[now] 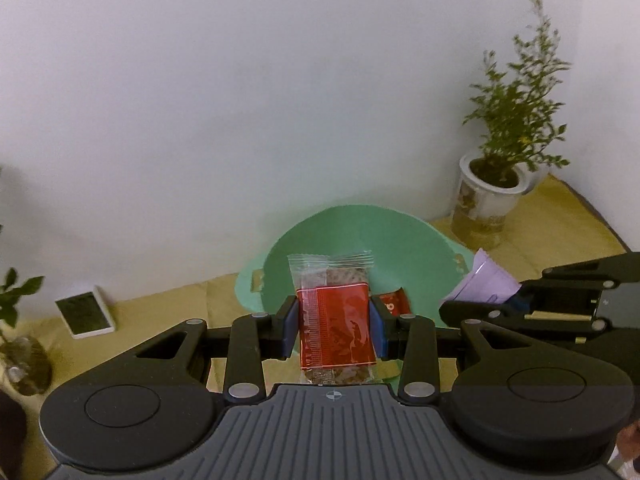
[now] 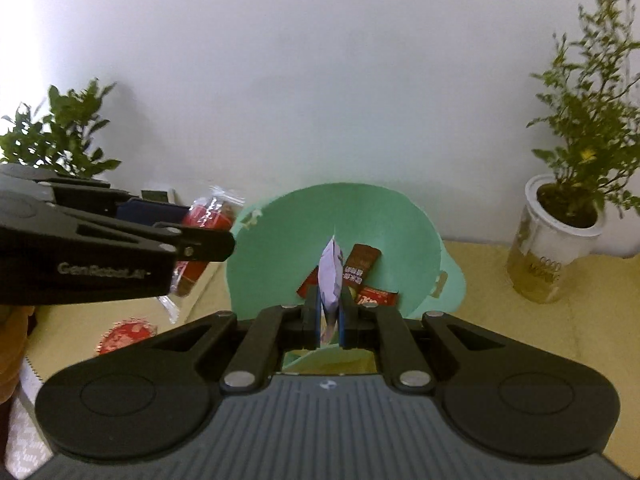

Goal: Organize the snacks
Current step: 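Carry both items over the green basin and release them inside, then grasp the pink candy with the left tool while the right tool grasps the gold milk-tea sachet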

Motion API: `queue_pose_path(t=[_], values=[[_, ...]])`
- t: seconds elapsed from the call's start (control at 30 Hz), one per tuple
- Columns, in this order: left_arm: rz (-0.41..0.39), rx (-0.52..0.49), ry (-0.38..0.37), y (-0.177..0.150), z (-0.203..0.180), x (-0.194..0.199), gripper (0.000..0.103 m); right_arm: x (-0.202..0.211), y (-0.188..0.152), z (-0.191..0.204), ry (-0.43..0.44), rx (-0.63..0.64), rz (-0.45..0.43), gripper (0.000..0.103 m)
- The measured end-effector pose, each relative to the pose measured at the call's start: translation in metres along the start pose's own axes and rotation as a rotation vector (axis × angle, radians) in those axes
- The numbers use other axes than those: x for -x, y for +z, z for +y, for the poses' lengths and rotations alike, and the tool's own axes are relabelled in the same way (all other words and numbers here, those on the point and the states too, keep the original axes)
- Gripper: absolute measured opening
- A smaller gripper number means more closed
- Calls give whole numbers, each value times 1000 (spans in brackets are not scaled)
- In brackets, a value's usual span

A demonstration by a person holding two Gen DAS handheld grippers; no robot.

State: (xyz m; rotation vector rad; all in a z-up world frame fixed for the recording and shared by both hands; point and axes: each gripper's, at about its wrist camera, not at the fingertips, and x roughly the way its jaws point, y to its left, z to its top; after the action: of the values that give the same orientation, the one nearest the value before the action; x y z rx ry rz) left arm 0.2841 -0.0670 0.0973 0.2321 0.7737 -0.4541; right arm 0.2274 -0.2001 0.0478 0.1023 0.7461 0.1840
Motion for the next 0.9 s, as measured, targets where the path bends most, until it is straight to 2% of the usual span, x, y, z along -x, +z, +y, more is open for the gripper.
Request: queue_pose_path(t=[0.27, 0.33, 0.37, 0.4, 0.43, 0.5, 0.67, 0.9], values=[[70, 8, -7, -4, 3, -43, 100, -37, -3, -3, -17, -4, 53, 13], [80, 22, -13, -5, 6, -47, 103, -43, -4, -2, -25, 4, 58, 14], [81, 21, -11, -5, 7, -47, 103, -44, -5, -2, -24, 7, 57, 17], [77, 16, -12, -5, 8, -45, 103, -44, -5, -1, -22, 10, 56, 28], [68, 7, -13, -6, 8, -42, 103, -44, -6, -1, -24, 10, 53, 46], [52, -5, -8, -6, 8, -36, 103, -39, -7, -1, -24, 4, 35, 57], [59, 13, -8, -17, 7, -17, 103, -23, -14, 1, -17, 7, 25, 60], [75, 67, -7, -61, -3, 20, 103, 13, -48, 13, -10, 47, 26, 70]])
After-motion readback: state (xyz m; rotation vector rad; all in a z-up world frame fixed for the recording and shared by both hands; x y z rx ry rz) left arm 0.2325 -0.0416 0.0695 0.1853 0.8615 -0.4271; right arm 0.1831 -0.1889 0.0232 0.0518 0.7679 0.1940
